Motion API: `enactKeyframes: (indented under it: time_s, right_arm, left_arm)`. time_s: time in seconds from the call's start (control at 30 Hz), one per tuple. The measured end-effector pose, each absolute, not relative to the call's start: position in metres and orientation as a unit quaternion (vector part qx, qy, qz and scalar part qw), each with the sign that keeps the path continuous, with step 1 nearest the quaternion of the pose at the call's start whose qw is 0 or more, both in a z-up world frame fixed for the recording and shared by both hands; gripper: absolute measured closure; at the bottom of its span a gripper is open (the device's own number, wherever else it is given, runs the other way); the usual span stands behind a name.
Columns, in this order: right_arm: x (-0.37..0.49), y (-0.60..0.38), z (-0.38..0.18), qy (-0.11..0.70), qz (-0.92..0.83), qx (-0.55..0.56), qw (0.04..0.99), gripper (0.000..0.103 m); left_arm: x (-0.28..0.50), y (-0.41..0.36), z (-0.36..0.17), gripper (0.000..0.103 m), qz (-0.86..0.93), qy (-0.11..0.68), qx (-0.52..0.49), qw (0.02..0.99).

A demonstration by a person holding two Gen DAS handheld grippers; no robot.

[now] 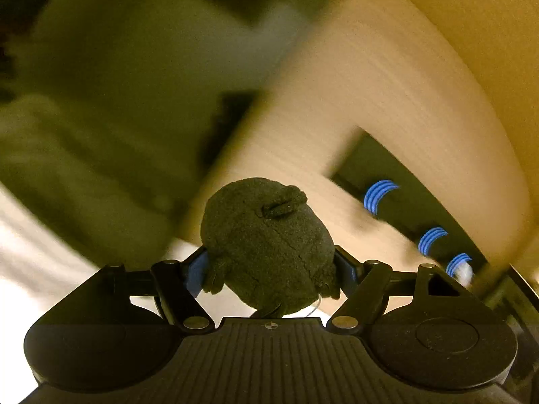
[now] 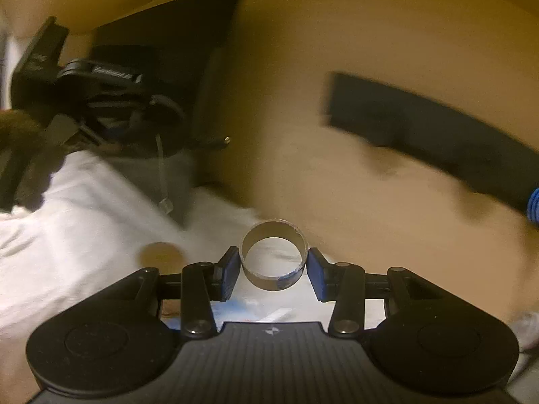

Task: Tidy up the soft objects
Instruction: 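Grasp the tan tape roll with the right gripper while the left carries the plush, then open the left gripper over the pink box while the right lowers the tape roll in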

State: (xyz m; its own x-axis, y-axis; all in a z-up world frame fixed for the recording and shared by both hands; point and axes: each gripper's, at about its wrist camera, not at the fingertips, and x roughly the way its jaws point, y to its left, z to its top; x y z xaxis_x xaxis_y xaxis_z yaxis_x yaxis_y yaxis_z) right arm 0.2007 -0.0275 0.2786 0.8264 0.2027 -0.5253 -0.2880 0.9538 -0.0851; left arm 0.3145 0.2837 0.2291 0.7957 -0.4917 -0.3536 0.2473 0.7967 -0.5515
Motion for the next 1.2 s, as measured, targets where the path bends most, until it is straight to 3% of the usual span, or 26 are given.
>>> enactKeyframes:
  time_s: [0.3, 0.67, 1.0, 1.1, 1.2]
  right_arm:
    - [0.183, -0.120, 0.276, 0.292, 0.003, -0.033, 0.956, 0.060]
    - [0.148, -0.191, 0.266, 0.313, -0.071, 0.011, 0.947, 0.060]
    - [0.147, -0.198, 0.248, 0.335, -0.075, 0.008, 0.939, 0.060]
    - [0.149, -0.196, 0.240, 0.349, -0.070, 0.010, 0.935, 0.060]
    - [0.148, -0.195, 0.231, 0.360, -0.063, 0.009, 0.931, 0.060]
  left_arm:
    - [0.326, 0.136, 0.210, 0.023, -0.339, 0.334, -0.159, 0.865]
    - [0.316, 0.064, 0.188, 0.023, -0.377, 0.376, -0.120, 0.838]
    - [0.314, -0.011, 0.117, 0.022, -0.427, 0.468, -0.069, 0.771]
    - [0.315, -0.039, 0.080, 0.021, -0.400, 0.517, 0.024, 0.756]
    - [0.299, -0.059, 0.068, 0.017, -0.389, 0.480, 0.128, 0.776]
